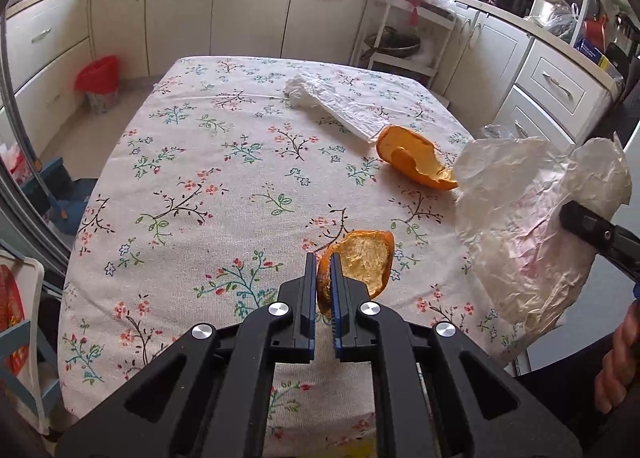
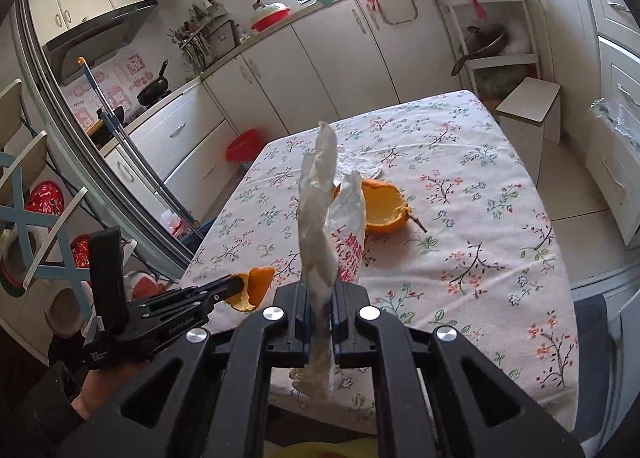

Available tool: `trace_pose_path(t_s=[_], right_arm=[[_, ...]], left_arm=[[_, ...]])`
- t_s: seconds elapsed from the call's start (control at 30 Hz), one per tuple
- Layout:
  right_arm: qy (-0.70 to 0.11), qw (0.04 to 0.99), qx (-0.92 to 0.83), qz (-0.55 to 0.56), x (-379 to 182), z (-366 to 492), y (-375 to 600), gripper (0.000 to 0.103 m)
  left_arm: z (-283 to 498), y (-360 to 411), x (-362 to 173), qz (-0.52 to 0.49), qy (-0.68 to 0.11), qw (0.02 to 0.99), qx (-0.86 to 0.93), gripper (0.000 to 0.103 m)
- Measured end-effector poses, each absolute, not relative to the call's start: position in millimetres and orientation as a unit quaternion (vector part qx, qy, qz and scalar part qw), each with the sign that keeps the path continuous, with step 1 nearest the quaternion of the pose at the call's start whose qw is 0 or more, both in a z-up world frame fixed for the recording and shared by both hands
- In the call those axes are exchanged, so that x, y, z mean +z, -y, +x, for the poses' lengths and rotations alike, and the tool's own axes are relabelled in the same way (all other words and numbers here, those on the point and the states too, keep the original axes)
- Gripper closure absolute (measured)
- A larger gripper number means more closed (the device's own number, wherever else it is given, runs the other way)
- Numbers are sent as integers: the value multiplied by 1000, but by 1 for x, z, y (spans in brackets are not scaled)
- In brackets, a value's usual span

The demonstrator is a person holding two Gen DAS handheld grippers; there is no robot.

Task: Collect trash
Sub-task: 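Lift the bag and peel piece and carry them toward the yellow basin, then open both grippers over the basin to drop the bag and peel piece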

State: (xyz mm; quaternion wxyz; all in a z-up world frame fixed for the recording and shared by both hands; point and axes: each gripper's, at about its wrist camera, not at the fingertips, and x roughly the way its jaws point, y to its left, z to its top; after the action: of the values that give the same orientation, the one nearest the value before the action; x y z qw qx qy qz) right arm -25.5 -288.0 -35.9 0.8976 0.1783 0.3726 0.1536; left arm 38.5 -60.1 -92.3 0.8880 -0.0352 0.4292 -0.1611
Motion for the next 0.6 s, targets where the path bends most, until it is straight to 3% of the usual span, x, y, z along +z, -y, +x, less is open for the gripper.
trace_pose_path(t_s=[0.6], right_arm=[[-397, 881, 184, 183, -50, -76, 266, 93]], left_arm=[[-42, 45, -73, -48, -411, 893, -179, 97]])
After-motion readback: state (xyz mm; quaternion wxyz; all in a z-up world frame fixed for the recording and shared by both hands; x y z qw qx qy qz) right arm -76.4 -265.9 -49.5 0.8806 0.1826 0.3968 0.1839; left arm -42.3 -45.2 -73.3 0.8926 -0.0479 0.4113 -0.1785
